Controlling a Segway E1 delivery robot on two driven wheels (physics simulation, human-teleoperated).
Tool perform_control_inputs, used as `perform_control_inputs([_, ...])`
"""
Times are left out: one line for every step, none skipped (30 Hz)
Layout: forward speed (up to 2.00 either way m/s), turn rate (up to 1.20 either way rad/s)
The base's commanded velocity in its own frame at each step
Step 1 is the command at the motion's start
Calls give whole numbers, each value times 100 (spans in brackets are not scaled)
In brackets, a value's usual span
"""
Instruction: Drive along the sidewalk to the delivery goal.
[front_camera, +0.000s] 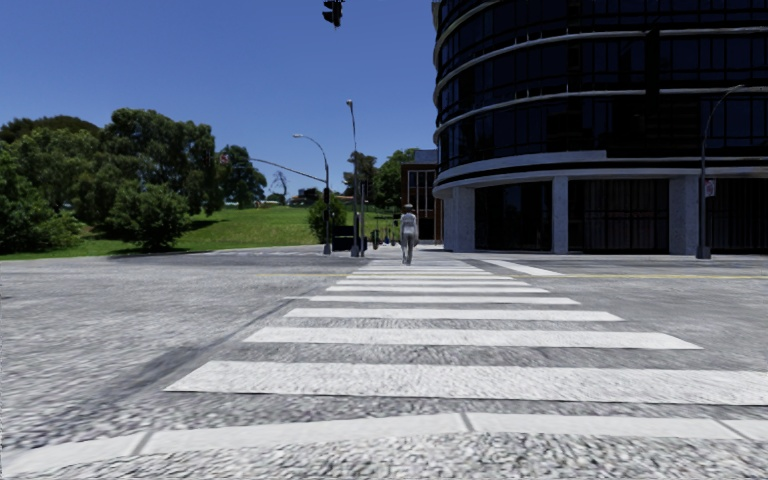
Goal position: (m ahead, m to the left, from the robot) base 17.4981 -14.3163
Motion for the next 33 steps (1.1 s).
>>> perform_control_inputs([166,-43])
perform_control_inputs([167,-30])
perform_control_inputs([168,-6])
perform_control_inputs([174,0])
perform_control_inputs([174,0])
perform_control_inputs([176,0])
perform_control_inputs([177,0])
perform_control_inputs([177,0])
perform_control_inputs([177,0])
perform_control_inputs([177,0])
perform_control_inputs([177,0])
perform_control_inputs([177,0])
perform_control_inputs([177,0])
perform_control_inputs([177,0])
perform_control_inputs([177,0])
perform_control_inputs([177,0])
perform_control_inputs([177,0])
perform_control_inputs([177,0])
perform_control_inputs([177,0])
perform_control_inputs([177,0])
perform_control_inputs([177,0])
perform_control_inputs([175,0])
perform_control_inputs([175,0])
perform_control_inputs([163,0])
perform_control_inputs([156,0])
perform_control_inputs([152,0])
perform_control_inputs([149,0])
perform_control_inputs([149,0])
perform_control_inputs([146,0])
perform_control_inputs([143,0])
perform_control_inputs([140,0])
perform_control_inputs([139,0])
perform_control_inputs([139,0])
